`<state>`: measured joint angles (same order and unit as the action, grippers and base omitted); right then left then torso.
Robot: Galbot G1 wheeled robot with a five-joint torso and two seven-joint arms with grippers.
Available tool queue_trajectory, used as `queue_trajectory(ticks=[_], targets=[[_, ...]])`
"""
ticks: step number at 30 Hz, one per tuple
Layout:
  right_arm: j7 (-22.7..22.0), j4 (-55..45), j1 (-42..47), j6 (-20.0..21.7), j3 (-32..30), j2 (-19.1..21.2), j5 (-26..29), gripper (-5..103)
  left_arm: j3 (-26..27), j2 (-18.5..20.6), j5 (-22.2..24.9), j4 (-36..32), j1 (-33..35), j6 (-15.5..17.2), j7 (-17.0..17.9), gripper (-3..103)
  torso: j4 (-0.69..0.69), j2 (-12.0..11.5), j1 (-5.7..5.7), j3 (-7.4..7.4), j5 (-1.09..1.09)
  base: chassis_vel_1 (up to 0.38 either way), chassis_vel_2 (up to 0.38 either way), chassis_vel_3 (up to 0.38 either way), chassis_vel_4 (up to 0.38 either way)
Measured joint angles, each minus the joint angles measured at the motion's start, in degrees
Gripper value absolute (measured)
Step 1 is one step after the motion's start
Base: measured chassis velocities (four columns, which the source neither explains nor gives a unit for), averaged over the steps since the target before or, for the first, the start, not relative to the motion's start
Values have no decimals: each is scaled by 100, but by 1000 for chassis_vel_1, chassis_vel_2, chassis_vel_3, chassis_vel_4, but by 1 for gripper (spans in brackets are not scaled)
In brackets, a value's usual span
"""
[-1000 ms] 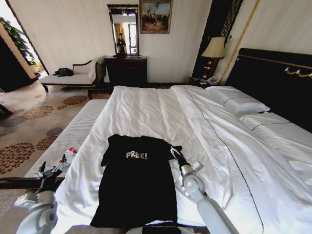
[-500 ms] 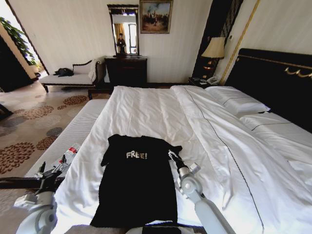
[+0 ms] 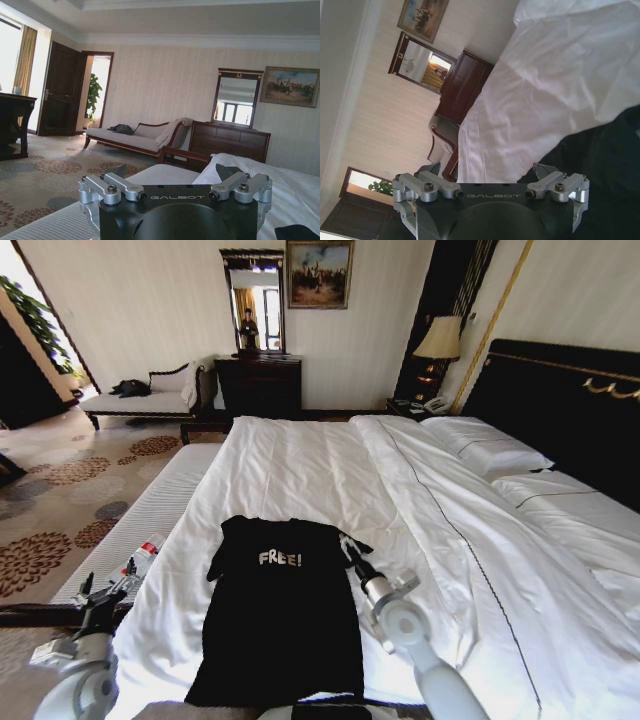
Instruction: Fold the clothes on the bed.
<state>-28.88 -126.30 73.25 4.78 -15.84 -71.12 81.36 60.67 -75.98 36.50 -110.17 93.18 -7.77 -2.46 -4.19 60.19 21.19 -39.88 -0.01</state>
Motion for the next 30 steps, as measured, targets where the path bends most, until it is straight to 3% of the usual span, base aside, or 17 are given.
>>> queue_trajectory(ticks=[8,14,30], targets=[[137,676,-161,-36,-67,159,-520,100,-5,-30,-26,-58,9,22,3,100,0,0,1,-1,2,0,0,0,0],[115,1428,-32,-196,87,-125,-1032,100,61,-29,-37,-45,74,23,9,100,0,0,0,-1,2,0,0,0,0],[122,1711,358,-363,141,-523,-1320,100,31,-25,-90,-108,70,56,31,100,0,0,0,0,1,0,0,0,0]])
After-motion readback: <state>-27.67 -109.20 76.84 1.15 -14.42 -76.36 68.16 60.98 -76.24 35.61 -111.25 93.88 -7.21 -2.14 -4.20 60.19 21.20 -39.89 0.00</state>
